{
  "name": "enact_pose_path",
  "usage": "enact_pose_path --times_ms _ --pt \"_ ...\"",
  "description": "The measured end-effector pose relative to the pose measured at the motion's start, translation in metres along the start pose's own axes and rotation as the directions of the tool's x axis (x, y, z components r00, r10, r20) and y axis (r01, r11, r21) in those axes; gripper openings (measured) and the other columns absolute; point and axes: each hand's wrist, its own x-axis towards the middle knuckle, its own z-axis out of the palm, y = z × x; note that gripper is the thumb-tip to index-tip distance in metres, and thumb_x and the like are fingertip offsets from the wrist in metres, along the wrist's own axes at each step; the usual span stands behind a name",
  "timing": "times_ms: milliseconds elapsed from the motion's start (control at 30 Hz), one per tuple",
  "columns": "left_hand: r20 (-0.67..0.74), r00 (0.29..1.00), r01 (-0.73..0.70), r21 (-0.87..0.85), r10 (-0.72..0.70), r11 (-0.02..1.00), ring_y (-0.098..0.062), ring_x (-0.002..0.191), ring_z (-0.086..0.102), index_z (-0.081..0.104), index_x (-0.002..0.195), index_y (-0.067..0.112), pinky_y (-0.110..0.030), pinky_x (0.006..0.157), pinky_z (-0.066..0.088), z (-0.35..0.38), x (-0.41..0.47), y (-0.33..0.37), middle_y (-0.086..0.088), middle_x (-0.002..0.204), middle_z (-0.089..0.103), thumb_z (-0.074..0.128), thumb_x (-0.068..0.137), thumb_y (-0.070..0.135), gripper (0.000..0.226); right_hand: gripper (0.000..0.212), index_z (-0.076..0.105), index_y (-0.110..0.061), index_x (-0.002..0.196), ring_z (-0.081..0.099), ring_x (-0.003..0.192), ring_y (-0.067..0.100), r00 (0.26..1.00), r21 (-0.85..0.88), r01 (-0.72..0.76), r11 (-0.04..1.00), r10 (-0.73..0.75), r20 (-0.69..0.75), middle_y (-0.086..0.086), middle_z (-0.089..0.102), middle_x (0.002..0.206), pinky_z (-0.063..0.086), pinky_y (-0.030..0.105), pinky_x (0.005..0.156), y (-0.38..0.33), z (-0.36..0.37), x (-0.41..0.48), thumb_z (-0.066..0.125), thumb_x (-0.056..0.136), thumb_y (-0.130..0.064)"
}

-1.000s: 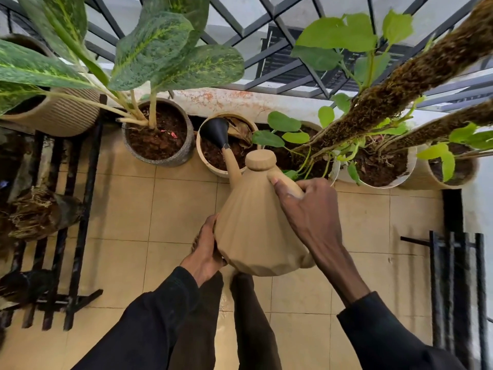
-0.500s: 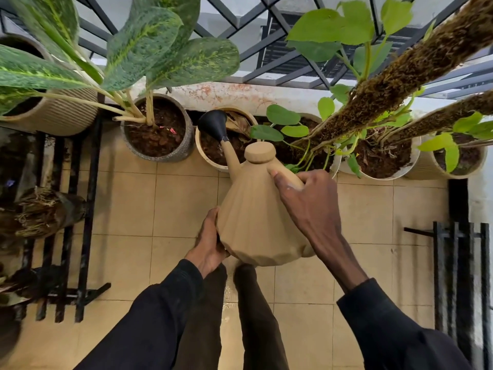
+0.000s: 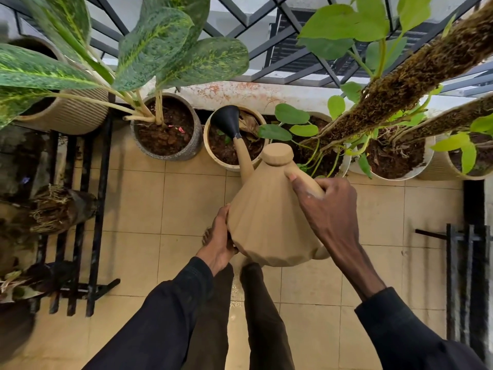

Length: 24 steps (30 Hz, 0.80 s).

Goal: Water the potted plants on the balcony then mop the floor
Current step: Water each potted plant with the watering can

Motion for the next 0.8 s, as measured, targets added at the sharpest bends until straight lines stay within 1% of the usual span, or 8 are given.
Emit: enact_pose_path --times_ms 100,167,300,433,533,600,700,800 --pt "-0.024 0.999 -0.023 0.007 0.023 1.000 -0.036 0.120 0.060 0.056 0.137 0.018 -0.045 0.082 0.054 -0.001 0.001 -0.001 -0.019 0.132 0.063 0.052 0.094 0.065 0.064 0.046 0.051 -0.028 0.056 0.054 0.048 -0.006 0.999 0.021 0.042 0.999 -0.042 -0.010 -0.016 0.042 0.051 0.037 0.007 0.046 0.005 0.001 -0.003 0.075 0.093 -0.040" --pt "-0.034 0.998 -0.043 0.012 0.044 0.999 -0.036 0.121 0.060 0.055 0.138 0.018 -0.044 0.081 0.053 -0.001 0.002 -0.001 -0.019 0.133 0.063 0.052 0.094 0.065 0.064 0.038 0.058 -0.024 0.061 0.057 0.054 -0.010 0.999 0.052 0.051 0.997 -0.050 -0.017 -0.017 0.047 0.054 0.039 0.005 0.048 0.009 0.001 -0.004 0.075 0.093 -0.037" --pt "-0.037 0.996 -0.076 0.018 0.076 0.997 -0.036 0.123 0.059 0.056 0.138 0.020 -0.045 0.083 0.054 -0.004 0.001 0.000 -0.018 0.132 0.064 0.053 0.095 0.064 0.062 0.030 0.069 -0.016 0.075 0.056 0.051 -0.005 0.996 0.042 0.083 0.996 -0.082 -0.037 -0.007 0.059 0.062 0.042 0.005 0.050 0.016 0.002 -0.008 0.075 0.091 -0.041" --pt "-0.013 0.994 -0.112 0.029 0.112 0.993 -0.037 0.127 0.059 0.059 0.136 0.024 -0.053 0.095 0.054 -0.008 0.001 -0.002 -0.016 0.135 0.064 0.054 0.092 0.066 0.061 0.041 0.074 -0.006 0.079 0.061 0.060 0.006 0.993 0.012 0.107 0.994 -0.106 -0.048 0.007 0.068 0.070 0.041 0.014 0.052 0.026 0.005 -0.011 0.072 0.091 -0.045" --pt "-0.007 0.991 -0.134 0.025 0.134 0.991 -0.036 0.126 0.059 0.061 0.136 0.024 -0.058 0.104 0.050 -0.009 0.001 -0.003 -0.015 0.134 0.065 0.052 0.095 0.063 0.057 0.045 0.075 -0.006 0.079 0.060 0.060 0.005 0.992 0.029 0.116 0.993 -0.115 -0.046 0.007 0.067 0.069 0.043 0.009 0.049 0.030 0.006 -0.012 0.068 0.090 -0.049" --pt "-0.006 0.990 -0.143 0.033 0.144 0.989 -0.036 0.126 0.060 0.062 0.136 0.025 -0.059 0.106 0.049 -0.010 0.001 -0.003 -0.014 0.133 0.066 0.051 0.097 0.062 0.055 0.047 0.075 -0.005 0.080 0.060 0.060 0.002 0.992 0.051 0.117 0.992 -0.115 -0.048 0.006 0.067 0.070 0.046 0.008 0.053 0.033 0.006 -0.013 0.066 0.088 -0.051" --pt "-0.007 0.987 -0.158 0.043 0.158 0.987 -0.036 0.126 0.060 0.062 0.135 0.025 -0.061 0.107 0.047 -0.010 -0.001 -0.002 -0.014 0.133 0.066 0.048 0.099 0.061 0.052 0.051 0.076 -0.005 0.082 0.061 0.061 0.003 0.992 0.052 0.116 0.992 -0.113 -0.052 0.006 0.069 0.072 0.041 0.008 0.050 0.039 0.008 -0.015 0.065 0.088 -0.054" --pt "0.009 0.984 -0.178 0.053 0.177 0.983 -0.035 0.126 0.059 0.061 0.136 0.025 -0.060 0.107 0.048 -0.010 -0.004 0.000 -0.014 0.133 0.066 0.044 0.102 0.058 0.051 0.055 0.076 -0.007 0.083 0.061 0.063 -0.001 0.992 0.055 0.118 0.992 -0.114 -0.059 0.003 0.069 0.074 0.044 0.007 0.052 0.046 0.010 -0.018 0.065 0.092 -0.060"
